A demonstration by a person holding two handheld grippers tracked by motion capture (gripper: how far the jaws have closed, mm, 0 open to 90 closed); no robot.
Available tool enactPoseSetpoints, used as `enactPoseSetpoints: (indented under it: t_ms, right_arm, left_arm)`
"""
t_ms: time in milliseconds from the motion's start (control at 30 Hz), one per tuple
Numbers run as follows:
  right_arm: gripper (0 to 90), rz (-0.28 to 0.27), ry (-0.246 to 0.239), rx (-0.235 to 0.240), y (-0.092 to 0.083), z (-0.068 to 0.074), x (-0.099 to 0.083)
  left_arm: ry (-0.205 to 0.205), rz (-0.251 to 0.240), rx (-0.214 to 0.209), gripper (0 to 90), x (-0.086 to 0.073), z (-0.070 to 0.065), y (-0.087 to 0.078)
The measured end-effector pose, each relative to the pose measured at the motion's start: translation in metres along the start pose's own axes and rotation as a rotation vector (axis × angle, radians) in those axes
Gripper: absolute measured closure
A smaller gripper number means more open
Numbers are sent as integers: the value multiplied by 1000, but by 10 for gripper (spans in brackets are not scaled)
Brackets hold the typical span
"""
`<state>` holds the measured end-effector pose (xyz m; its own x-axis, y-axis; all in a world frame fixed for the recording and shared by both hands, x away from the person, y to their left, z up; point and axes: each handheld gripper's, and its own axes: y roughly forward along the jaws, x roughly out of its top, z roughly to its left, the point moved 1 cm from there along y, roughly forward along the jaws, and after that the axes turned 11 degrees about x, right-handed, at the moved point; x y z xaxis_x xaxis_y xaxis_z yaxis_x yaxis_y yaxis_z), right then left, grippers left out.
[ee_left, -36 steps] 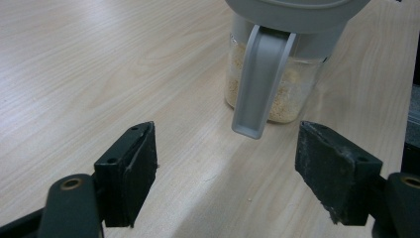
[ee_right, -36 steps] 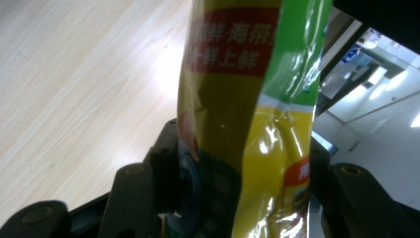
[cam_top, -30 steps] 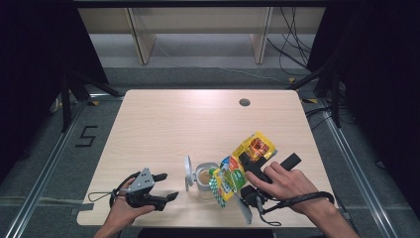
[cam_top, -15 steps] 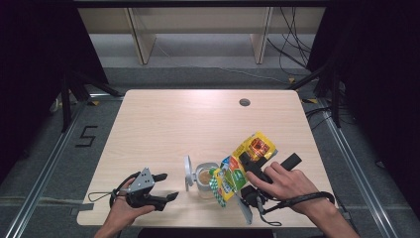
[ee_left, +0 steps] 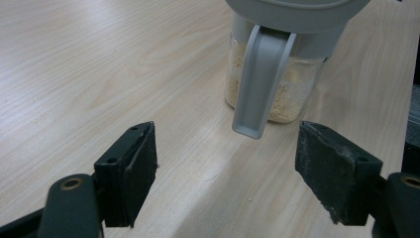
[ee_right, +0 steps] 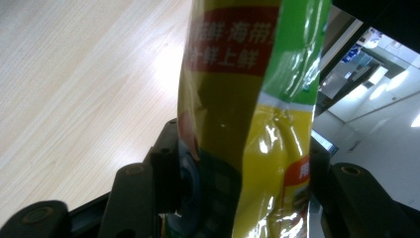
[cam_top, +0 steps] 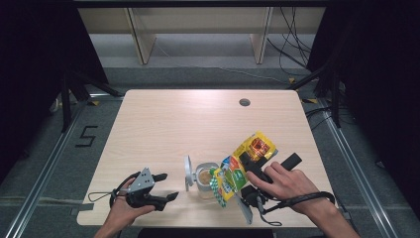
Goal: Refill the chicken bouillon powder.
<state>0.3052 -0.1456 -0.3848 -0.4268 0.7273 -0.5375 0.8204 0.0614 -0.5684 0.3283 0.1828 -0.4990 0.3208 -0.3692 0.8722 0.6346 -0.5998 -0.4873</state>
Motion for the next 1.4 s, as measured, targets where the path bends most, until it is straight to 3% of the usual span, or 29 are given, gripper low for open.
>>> enactPoseSetpoints:
  t_ms: [900,933,1000,1400]
  right_arm:
    - [516,0,-6,-1,0,0,-1]
    - [516,0,-6,-1,0,0,-1]
    - [516,-2,-3,-2,0,0,-1]
    - [517,-3,7,6,0,0,-1]
  left_arm:
    - [0,0,1,240,0,0,0]
    - [19,12,6,240,0,2,0]
    - [8,-7,-2,240,0,0,0]
    - [4,-8,-2,240,0,0,0]
